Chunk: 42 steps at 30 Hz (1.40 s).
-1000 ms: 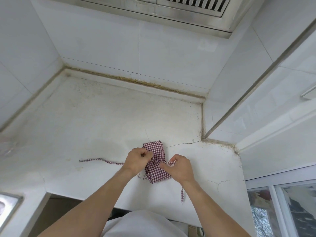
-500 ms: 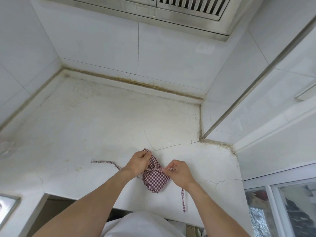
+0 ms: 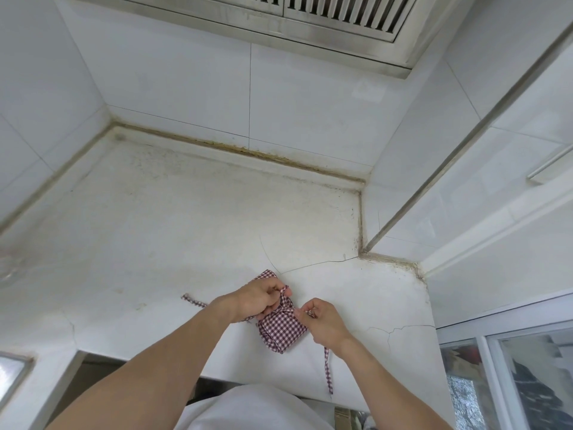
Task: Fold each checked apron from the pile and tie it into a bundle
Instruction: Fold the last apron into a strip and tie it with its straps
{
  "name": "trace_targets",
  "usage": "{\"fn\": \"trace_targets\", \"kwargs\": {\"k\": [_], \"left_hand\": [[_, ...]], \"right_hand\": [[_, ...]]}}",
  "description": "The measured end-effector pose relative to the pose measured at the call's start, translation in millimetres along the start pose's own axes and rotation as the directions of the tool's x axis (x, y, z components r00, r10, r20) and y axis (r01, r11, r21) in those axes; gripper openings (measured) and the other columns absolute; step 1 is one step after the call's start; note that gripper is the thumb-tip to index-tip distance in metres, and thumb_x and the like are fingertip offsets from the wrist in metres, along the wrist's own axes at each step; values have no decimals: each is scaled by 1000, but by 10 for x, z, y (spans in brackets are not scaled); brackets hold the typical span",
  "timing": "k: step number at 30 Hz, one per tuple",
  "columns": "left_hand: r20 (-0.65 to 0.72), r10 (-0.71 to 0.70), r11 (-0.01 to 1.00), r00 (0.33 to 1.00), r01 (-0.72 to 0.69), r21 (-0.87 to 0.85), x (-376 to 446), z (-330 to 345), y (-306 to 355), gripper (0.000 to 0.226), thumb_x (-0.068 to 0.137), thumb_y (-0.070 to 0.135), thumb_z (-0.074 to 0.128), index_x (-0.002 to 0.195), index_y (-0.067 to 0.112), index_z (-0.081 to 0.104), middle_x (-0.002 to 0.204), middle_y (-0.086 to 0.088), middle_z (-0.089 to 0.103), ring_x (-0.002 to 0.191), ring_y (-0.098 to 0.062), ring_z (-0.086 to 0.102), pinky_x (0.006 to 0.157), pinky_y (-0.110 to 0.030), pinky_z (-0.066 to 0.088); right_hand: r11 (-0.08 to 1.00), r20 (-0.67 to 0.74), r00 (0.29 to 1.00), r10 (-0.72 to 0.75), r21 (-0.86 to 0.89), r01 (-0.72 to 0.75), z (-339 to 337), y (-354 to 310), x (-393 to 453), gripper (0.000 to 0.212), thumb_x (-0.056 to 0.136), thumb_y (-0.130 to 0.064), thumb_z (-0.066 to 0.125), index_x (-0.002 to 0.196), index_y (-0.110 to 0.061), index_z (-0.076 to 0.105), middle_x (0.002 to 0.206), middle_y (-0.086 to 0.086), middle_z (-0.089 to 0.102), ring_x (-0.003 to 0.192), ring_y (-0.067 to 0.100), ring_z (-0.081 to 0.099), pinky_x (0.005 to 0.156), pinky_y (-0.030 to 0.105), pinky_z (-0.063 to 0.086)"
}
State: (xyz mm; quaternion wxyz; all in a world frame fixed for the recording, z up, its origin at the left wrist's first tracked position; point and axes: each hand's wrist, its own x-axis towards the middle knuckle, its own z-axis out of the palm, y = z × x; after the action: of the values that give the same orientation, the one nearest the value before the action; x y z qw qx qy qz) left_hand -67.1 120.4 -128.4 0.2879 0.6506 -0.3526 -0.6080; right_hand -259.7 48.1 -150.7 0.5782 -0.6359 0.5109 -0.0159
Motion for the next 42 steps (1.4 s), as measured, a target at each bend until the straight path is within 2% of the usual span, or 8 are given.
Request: {"fn": "trace_targets", "kwargs": {"k": [8,11,14,19,22,27,33,42], "left_hand": [[-3,53,953,999,-50,299,67,66,52,21,105,16,47,120,21,60,75,3,65,56,-7,55,54,-16,45],[-2,82,939,997,-76,334,84,124,31,14,103,25,52,112,21,62,67,1,64,46,-4,54,49,-16,42],[13,95,896,995,-91,436,89,204,17,22,105,32,45,112,24,65,73,13,59,67,-1,55,65,-19,43],[167,-82,978,983,47,204,70,240,132,21,100,25,50,88,23,67,51,15,43,47,-4,36,50,-20,29],[197,-147,954,969,86,286,75,210,126,19,91,36,58,79,23,65,56,7,37,51,-11,34,53,-24,31],[228,-154,981,961,121,153,67,182,74,32,95,34,53,68,18,54,54,6,34,51,-12,29,54,-25,28],[215,-183,982,959,190,-12,68,157,18,20,94,23,51,75,17,52,59,1,31,52,-12,25,53,-26,24],[105,-126,983,986,138,-124,128,191,-65,19,101,20,54,82,17,51,56,4,35,49,-11,27,47,-25,21]], "right_hand": [[935,82,989,-125,-323,145,-258,-206,-37,5,91,-24,64,88,-23,68,89,-4,69,79,11,63,65,16,47],[895,111,968,-227,-367,252,-342,-354,-51,7,91,-19,66,89,-25,67,92,-7,64,76,5,57,67,11,44],[874,162,949,-272,-372,314,-368,-430,-23,13,91,-14,66,87,-27,64,90,-8,63,70,8,54,68,17,45],[873,109,941,-319,-352,337,-329,-418,37,22,89,-14,70,81,-30,59,85,-9,63,68,9,56,68,21,47],[893,94,950,-299,-323,314,-260,-352,48,21,88,-17,72,77,-24,56,81,-3,69,72,18,64,69,30,53],[883,125,933,-336,-302,359,-242,-272,-21,18,81,-12,71,74,-21,57,66,-19,55,58,1,46,60,16,36],[901,100,922,-373,-199,386,-103,-167,-73,22,71,-35,88,77,-19,74,95,-4,57,74,0,52,70,15,41],[975,105,974,-201,-77,209,-95,-199,-60,9,83,-23,78,77,-22,71,103,0,62,89,12,60,85,25,46]]}}
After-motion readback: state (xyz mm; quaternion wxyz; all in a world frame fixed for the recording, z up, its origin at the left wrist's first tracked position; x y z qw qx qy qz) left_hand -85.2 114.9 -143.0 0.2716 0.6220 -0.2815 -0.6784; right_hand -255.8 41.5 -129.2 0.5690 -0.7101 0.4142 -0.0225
